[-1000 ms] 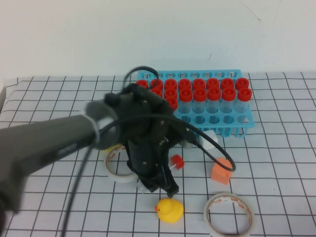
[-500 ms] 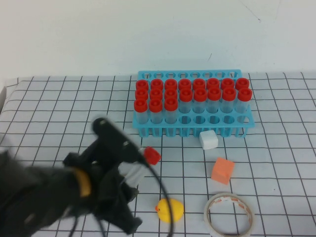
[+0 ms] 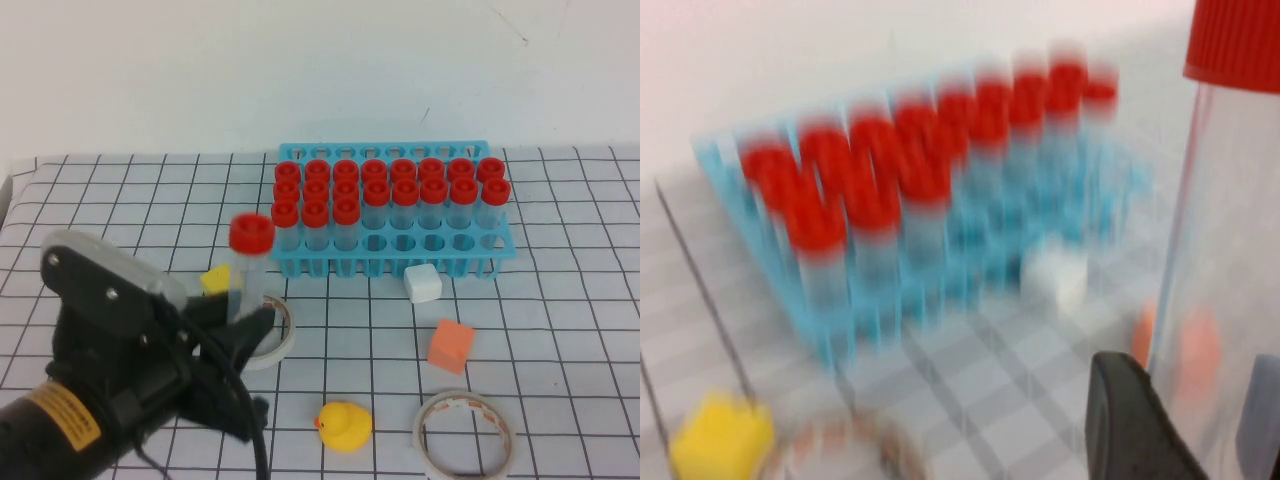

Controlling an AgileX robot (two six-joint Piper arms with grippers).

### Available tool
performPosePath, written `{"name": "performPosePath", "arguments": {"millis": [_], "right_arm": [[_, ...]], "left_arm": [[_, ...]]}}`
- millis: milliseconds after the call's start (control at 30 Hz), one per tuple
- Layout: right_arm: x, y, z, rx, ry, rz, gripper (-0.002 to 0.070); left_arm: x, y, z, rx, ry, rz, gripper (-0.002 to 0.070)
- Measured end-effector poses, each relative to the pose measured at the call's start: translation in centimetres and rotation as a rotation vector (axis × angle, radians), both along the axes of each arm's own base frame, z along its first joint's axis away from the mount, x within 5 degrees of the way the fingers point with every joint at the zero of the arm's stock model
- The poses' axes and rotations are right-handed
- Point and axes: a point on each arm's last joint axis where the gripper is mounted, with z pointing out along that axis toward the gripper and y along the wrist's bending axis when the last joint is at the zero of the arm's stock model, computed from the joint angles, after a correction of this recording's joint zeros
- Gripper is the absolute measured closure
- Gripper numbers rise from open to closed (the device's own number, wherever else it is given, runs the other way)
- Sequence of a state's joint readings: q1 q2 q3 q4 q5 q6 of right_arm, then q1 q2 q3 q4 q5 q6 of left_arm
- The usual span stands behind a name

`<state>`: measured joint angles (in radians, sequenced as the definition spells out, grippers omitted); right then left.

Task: Place the test tubes

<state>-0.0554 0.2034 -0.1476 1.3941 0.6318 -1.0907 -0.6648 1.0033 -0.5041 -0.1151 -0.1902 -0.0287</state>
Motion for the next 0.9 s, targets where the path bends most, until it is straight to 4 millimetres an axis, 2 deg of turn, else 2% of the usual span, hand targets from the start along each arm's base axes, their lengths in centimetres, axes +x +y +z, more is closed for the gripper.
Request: {"name": "performPosePath", "arguments": {"millis": [133,200,367,533,700,900], "right_arm": [[1.5,0.9,1.7,-0.027,-0.059,0.151,0.0678],[2.9,1.0,2.5,-0.041,-0.074,0.186,0.0678],[6.3,1.4,4.5,-0.077,-0.091,0.289,0.0678],[8.8,1.9,5.9,-0.123,-0.17,0.418,0.0658],[10.9,3.1,7.2,-0.153,-0.2,0.483,0.0568],[12.8,6.0,7.7,-0.241,-0.207,0.499,0.0335]], "left_arm": [[0.9,-0.4,0.7,-0.099,-0.107,0.029,0.0464],[1.4,-0.7,0.7,-0.123,-0.139,0.038,0.0464],[2.9,-1.7,-1.5,-0.115,-0.07,0.054,0.0464],[3.9,-2.5,-3.8,-0.124,0.042,0.074,0.0464],[4.3,-3.2,-4.2,-0.129,-0.003,0.039,0.0464],[4.1,-4.1,-3.2,-0.143,-0.177,-0.078,0.0464]]}}
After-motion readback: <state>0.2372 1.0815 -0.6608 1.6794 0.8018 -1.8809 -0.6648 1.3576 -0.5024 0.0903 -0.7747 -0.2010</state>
